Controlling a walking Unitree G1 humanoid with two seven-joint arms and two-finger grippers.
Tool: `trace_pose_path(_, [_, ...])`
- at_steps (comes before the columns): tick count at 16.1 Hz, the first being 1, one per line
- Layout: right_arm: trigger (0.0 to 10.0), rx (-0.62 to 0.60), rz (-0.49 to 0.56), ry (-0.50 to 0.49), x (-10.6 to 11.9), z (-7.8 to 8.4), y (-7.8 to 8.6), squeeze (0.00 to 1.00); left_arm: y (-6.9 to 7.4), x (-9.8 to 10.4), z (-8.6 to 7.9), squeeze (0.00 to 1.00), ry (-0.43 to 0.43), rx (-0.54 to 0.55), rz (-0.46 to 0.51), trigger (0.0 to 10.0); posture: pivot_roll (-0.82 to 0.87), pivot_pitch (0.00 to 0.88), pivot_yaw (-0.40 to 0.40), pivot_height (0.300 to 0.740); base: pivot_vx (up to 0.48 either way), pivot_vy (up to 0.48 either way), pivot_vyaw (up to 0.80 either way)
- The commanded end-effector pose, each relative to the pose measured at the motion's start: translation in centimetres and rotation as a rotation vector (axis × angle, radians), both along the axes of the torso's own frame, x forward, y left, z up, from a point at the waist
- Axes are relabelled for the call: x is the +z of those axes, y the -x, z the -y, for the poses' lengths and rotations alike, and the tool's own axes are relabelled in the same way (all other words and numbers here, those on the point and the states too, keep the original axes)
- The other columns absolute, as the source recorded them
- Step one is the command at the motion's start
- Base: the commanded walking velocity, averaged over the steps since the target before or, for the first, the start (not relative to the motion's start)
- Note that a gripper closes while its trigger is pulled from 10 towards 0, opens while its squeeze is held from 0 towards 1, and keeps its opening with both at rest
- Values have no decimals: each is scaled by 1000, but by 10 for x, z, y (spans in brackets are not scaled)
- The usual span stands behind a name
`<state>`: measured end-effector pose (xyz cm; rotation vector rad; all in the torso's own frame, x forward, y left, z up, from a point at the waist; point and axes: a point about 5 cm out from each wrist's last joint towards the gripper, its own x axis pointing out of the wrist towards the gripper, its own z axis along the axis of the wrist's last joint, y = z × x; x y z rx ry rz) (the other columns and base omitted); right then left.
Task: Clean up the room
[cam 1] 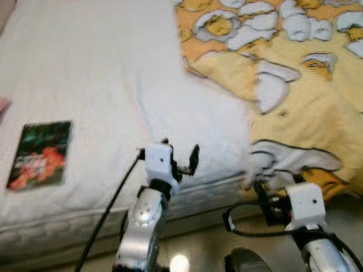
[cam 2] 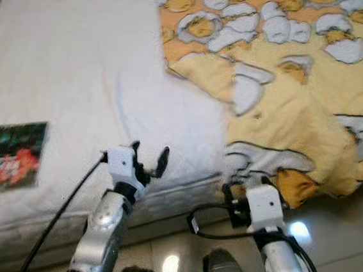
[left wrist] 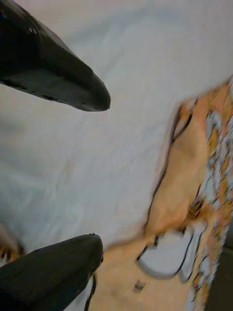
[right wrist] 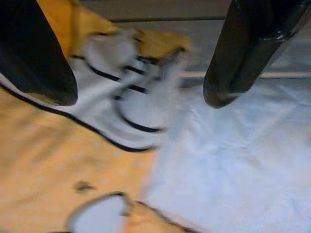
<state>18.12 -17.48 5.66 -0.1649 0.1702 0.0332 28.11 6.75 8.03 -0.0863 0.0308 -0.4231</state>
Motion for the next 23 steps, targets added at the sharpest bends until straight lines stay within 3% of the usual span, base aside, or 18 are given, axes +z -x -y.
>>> trace_pose_path(1, [10000,-23,-24,8,-6,6,5,0,6,-1,20,0,55,-28,-25,10000,-314,141,48,719,0,-439,0])
trace_pose_path(6, [10000,-26,-24,16,-6,6,8,0,3,-3,22,0,39,-36,-34,10000,-319,158,50,719,0,-439,0])
trace_pose_path(8, [10000,-22,-30,35,-6,6,9,0,-4,-10,18,0,-6,-8,-71,10000,-322,163,51,719,0,-429,0])
trace_pose_path(14, [10000,-23,-50,41,-8,7,11,0,-32,-14,-5,0,-134,105,-93,10000,-332,192,43,719,0,0,-755])
trace_pose_path(16, [10000,3,-53,50,-6,5,13,0,-52,-14,-26,0,-108,240,-152,10000,-345,210,36,719,163,0,0])
trace_pose_path(18, [10000,10,-56,57,-5,4,18,0,-70,3,-46,0,-99,340,-127,10000,-358,222,35,719,283,388,0])
trace_pose_path(21, [10000,3,-77,57,-8,5,28,0,-76,10,-47,0,-106,331,-78,10000,-358,232,36,719,287,384,0])
trace_pose_path(23, [10000,3,-84,53,-8,3,30,0,-74,10,-40,0,-158,317,-38,10000,-353,240,35,719,141,195,0])
